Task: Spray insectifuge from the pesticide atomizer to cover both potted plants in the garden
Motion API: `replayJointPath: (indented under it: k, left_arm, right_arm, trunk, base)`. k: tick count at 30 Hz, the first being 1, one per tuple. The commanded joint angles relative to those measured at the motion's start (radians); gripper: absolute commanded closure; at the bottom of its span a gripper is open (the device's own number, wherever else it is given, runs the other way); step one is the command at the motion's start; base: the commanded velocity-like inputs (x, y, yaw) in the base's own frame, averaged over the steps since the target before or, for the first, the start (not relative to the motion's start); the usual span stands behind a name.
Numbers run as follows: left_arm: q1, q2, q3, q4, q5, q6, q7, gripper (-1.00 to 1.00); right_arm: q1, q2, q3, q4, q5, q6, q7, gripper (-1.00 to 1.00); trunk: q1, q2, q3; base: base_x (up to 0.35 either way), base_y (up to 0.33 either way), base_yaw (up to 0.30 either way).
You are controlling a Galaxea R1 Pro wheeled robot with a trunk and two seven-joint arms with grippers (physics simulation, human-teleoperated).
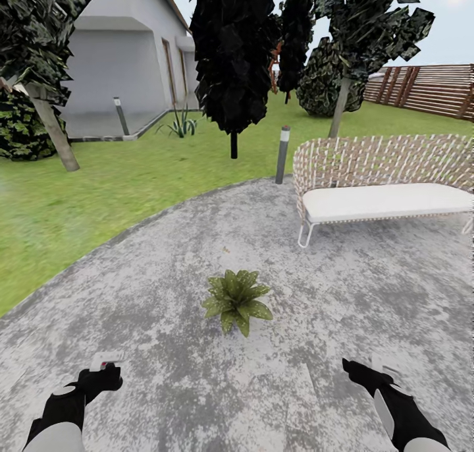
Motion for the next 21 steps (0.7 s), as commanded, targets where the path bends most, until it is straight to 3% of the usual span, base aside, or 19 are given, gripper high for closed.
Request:
replayJointPath:
  k: [1,6,21]
  left_arm:
    - [-0.002,-0.001,0.006,-0.002,-0.006,-0.002,-0.007,1.00]
    - [-0.002,-0.001,0.006,-0.002,-0.006,-0.002,-0.007,1.00]
    - [-0.002,-0.003,0.006,-0.002,-0.006,-0.002,-0.008,1.00]
  right_arm:
    - [-0.001,0.001,-0.008,-0.002,0.011,0.004,0.009,-1.00]
    - [-0.001,0.000,-0.008,-0.002,0.014,0.002,0.008,-1.00]
    - [-0.001,0.003,-0.008,-0.003,0.011,0.001,0.009,-1.00]
  trunk:
    - [0.000,0.000,0.000]
    - [0.000,0.000,0.000]
    - [0.057,-0.105,-0.034]
  base:
    - [0.000,0.003,-0.070]
    - [0.000,0.001,-0.022]
    - [0.000,0.000,-0.001]
